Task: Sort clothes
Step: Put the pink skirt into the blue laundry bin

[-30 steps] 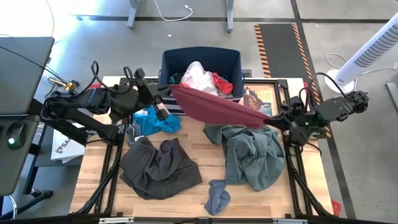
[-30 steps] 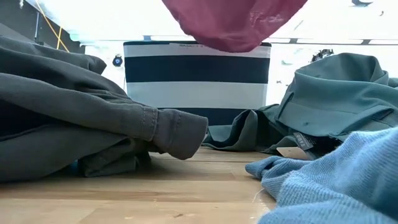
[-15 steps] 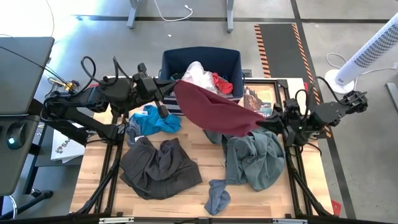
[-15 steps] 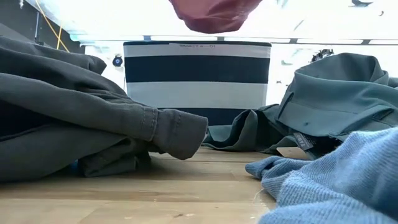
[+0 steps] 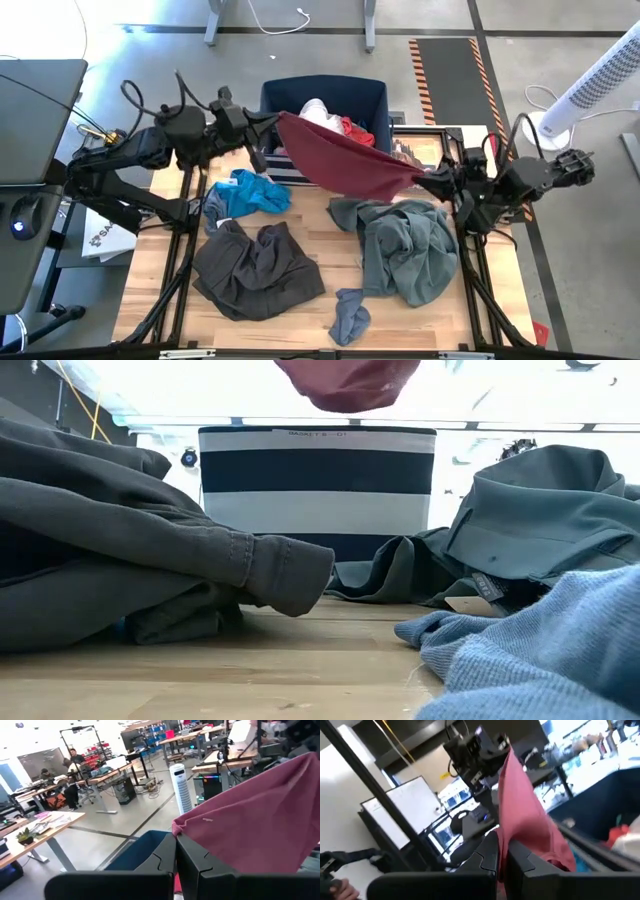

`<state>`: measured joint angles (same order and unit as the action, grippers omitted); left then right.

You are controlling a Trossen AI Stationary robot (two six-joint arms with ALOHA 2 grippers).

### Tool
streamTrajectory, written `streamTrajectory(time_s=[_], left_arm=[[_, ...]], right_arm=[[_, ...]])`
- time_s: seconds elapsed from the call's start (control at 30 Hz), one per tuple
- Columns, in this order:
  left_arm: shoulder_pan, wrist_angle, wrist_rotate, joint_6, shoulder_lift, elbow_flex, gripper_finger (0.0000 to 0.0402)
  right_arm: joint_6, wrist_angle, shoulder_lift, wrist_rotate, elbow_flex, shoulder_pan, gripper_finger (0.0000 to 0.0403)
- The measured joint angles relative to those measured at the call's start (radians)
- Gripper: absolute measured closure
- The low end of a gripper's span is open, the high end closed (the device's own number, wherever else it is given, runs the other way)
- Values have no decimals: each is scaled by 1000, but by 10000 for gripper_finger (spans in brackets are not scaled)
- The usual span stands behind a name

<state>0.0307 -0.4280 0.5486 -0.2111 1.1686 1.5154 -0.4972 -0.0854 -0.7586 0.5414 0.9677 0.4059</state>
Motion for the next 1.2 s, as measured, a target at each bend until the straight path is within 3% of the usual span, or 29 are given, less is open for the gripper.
streamTrajectory(time_s=[0.4,0.63,0.73,0.87,1.2], left_arm=[[164,2,-168,69,-57,0,401],[220,-19,-181,80,-82,0,401],[260,-51,-177,79,-82,0,401],[339,-72,-209,78,-63,0,401],[531,-85,-427,128,24,0,401]], right_arm=[[28,124,-62,-105,29,-193,403],[104,-41,-130,7,183,-273,403],[134,-118,-185,4,262,-337,403],[140,-210,-268,-76,366,-446,403],[98,-299,-499,-341,553,-710,403]])
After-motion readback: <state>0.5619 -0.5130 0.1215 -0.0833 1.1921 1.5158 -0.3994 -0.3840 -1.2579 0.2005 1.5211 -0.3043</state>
